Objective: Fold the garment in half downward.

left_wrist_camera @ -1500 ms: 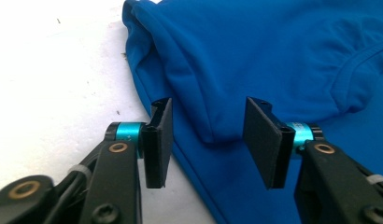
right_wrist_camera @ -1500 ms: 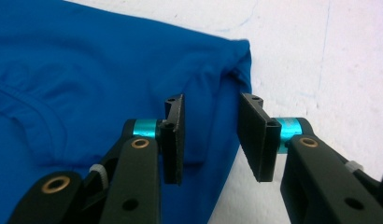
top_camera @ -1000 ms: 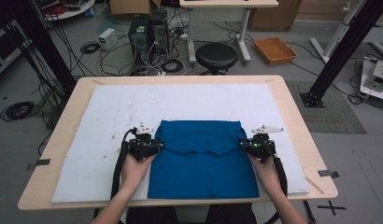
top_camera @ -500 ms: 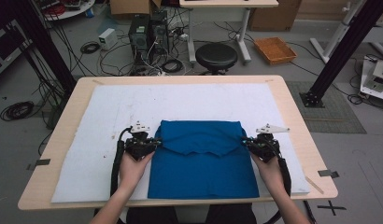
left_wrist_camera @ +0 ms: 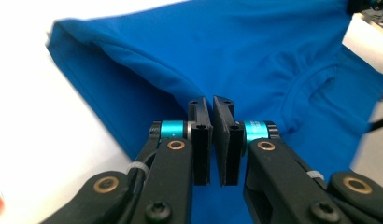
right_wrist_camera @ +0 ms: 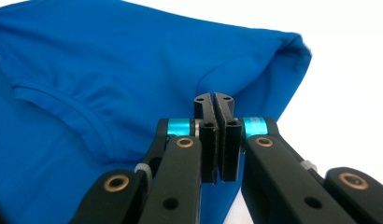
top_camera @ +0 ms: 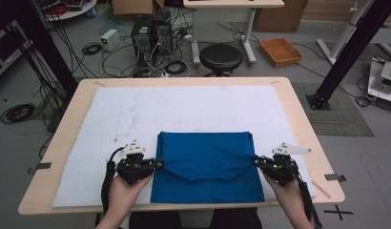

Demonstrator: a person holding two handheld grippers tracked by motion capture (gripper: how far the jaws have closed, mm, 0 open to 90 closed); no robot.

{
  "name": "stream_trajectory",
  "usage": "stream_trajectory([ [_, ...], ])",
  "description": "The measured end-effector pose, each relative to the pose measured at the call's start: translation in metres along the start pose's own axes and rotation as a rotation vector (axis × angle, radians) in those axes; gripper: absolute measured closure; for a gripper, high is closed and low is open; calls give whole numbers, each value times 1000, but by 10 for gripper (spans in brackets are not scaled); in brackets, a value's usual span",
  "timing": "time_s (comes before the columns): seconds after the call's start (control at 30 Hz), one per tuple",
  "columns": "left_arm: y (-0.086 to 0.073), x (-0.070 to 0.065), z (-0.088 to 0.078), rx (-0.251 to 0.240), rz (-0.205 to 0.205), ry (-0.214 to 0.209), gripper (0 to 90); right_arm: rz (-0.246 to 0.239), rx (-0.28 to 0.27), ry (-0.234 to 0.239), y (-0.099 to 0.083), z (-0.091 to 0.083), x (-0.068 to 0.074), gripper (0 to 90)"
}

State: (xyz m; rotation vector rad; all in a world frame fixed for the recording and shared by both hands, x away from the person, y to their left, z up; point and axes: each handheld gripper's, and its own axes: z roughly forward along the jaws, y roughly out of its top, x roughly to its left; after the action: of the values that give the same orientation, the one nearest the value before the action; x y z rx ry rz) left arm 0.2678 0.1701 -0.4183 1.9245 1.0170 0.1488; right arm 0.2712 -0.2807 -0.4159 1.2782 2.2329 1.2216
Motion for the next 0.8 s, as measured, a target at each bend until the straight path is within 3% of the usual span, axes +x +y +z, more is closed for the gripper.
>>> stream_trajectory([
  [0.17,-17,-11,-11,31,0,-27,856,-20,21,5,-17,-13,10,890],
  [0.33,-30,-19,-15,53,15,-23,855,-42,38,13,-32,-23,21,890],
  [0.53,-40,-23,-12,78,21,-18,851,-66,45,13,-37,-27,30,890],
  [0.6,-40,-22,-11,76,32,-2,770,-69,48,15,-38,-26,29,858],
  [0.73,-29,-14,-10,19,26,35,592,-54,6,-14,-30,-23,20,781],
  [0.8,-19,-7,-6,-9,37,61,578,-49,-12,-37,-21,-20,11,763],
])
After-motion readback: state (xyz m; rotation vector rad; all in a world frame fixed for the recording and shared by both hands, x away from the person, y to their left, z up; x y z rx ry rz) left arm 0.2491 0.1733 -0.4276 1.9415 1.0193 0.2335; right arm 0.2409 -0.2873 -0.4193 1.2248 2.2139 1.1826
